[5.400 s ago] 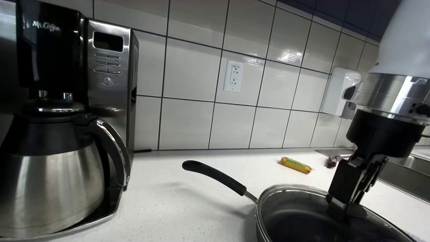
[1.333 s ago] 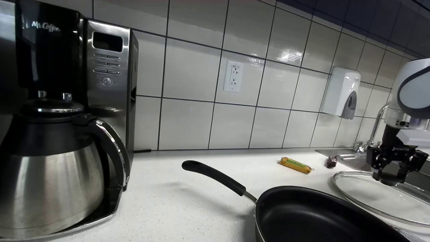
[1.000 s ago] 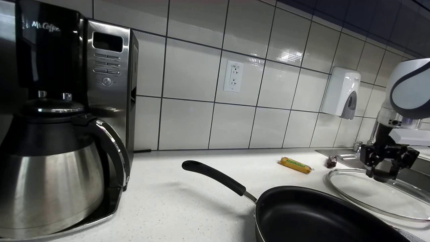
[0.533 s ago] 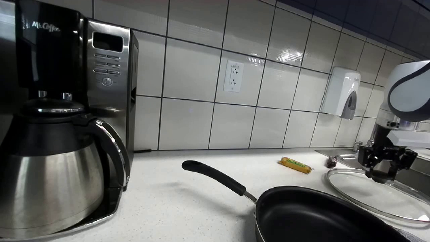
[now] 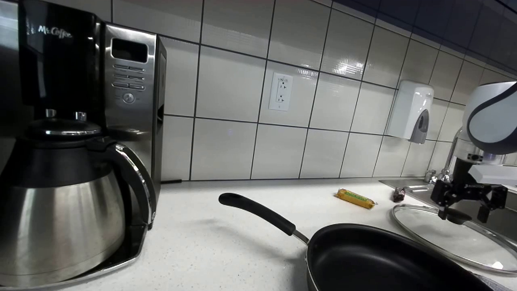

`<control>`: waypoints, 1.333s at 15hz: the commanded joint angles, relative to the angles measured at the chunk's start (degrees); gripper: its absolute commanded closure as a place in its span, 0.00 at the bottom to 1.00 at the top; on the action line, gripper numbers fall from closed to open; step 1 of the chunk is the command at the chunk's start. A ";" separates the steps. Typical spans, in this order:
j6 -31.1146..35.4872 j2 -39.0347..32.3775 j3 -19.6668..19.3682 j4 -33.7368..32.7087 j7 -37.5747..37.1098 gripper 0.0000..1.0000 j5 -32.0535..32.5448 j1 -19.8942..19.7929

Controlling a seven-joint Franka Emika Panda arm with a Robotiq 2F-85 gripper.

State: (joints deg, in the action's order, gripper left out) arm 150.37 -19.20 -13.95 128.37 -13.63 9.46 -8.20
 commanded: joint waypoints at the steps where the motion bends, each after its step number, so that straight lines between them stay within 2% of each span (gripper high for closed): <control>1: -0.95 4.52 -0.43 1.96 1.77 0.00 0.48 0.69; 5: -0.53 9.87 0.26 4.07 3.67 0.00 0.88 1.12; 7: -0.53 12.56 1.35 5.55 5.72 0.00 -0.99 0.71; 13: -1.03 21.90 4.24 13.89 12.21 0.00 -3.18 1.16; 17: -0.78 27.91 6.58 20.52 15.29 0.00 -3.51 2.71; 19: -0.66 30.42 7.34 23.50 18.06 0.00 -5.71 3.94; 20: -0.17 31.80 7.30 25.32 21.71 0.00 -8.19 5.09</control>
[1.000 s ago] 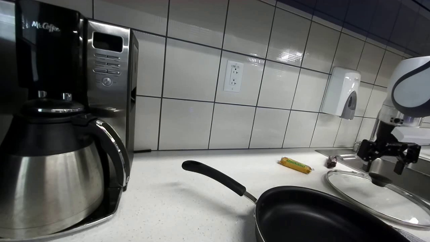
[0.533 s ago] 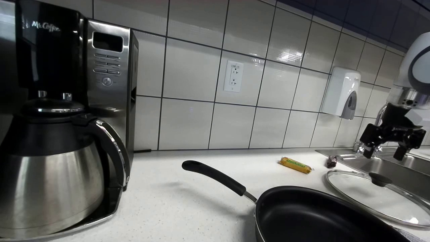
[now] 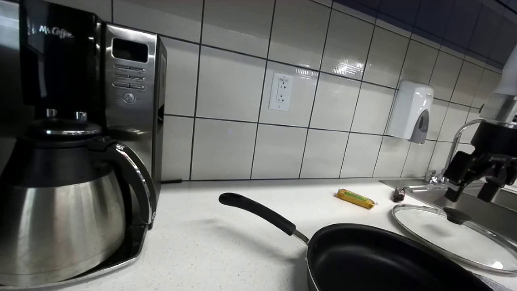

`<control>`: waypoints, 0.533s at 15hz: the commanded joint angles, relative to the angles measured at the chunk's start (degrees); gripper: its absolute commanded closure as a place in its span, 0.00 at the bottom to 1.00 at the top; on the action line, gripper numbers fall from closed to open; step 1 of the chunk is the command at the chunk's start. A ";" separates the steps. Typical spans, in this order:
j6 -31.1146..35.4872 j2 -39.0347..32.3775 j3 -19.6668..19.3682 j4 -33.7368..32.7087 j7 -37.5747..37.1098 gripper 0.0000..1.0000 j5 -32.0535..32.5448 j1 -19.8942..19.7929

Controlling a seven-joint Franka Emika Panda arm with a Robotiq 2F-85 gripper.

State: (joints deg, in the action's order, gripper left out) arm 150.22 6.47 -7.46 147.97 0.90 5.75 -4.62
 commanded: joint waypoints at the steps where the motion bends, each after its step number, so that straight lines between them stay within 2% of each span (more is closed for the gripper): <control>1: 0.14 7.37 0.41 7.26 11.25 0.00 -7.24 2.76; 3: -1.06 9.15 -0.71 9.34 17.20 0.00 -12.21 4.75; 4: -1.86 9.71 -0.49 9.99 17.41 0.00 -11.94 4.74; 5: -0.27 5.86 0.40 7.27 13.77 0.00 -10.33 3.81; 8: -0.43 7.32 0.24 8.94 15.05 0.00 -10.62 4.26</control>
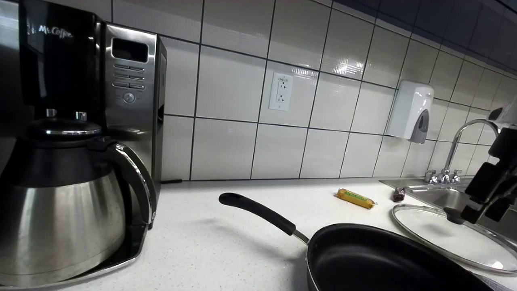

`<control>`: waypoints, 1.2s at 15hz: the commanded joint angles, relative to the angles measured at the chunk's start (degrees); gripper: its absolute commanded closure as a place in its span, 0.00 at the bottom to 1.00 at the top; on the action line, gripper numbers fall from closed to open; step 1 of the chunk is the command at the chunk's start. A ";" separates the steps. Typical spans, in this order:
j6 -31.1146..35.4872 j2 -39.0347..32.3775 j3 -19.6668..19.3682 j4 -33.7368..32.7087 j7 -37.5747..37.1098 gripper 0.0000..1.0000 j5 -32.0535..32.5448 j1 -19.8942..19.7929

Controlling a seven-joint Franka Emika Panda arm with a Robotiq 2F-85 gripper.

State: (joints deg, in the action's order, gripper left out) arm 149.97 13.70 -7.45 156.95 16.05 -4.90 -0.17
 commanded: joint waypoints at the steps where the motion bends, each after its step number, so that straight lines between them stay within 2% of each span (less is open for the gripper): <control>1: -0.20 0.20 0.20 0.05 -0.01 0.00 0.03 -0.18; 16: -0.21 0.27 0.14 0.10 0.25 0.00 0.03 -0.16; 18: -0.24 1.13 0.36 1.05 -0.21 0.00 2.07 -1.15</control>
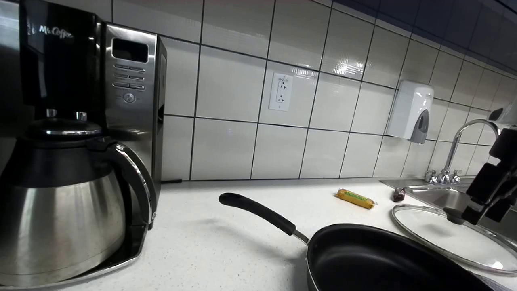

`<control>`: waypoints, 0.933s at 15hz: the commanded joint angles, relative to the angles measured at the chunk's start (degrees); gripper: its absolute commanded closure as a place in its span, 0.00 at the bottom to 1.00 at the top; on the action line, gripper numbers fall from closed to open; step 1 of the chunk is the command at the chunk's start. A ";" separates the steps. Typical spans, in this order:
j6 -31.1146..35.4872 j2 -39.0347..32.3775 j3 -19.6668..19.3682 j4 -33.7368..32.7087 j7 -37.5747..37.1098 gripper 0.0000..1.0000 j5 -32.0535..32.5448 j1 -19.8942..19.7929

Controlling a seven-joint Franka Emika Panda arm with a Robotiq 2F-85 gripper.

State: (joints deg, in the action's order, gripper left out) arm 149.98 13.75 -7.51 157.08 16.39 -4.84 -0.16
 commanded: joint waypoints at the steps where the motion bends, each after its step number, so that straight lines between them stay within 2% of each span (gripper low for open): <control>1: -0.18 1.34 0.66 1.30 -1.31 0.00 3.55 -1.83; 3: -0.36 2.27 0.48 2.45 -0.57 0.00 6.10 -2.70; 6: 0.31 3.20 -1.31 4.45 3.28 0.00 5.01 -2.26; 7: -0.59 1.03 -2.16 1.89 4.92 0.00 3.85 -1.73; 10: 0.52 -0.13 -4.43 2.08 10.27 0.00 2.24 -1.17; 14: 1.05 -1.20 -5.40 2.09 13.75 0.00 3.41 -1.63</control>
State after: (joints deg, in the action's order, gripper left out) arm 150.26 13.16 -12.27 159.17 26.31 -1.14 -1.64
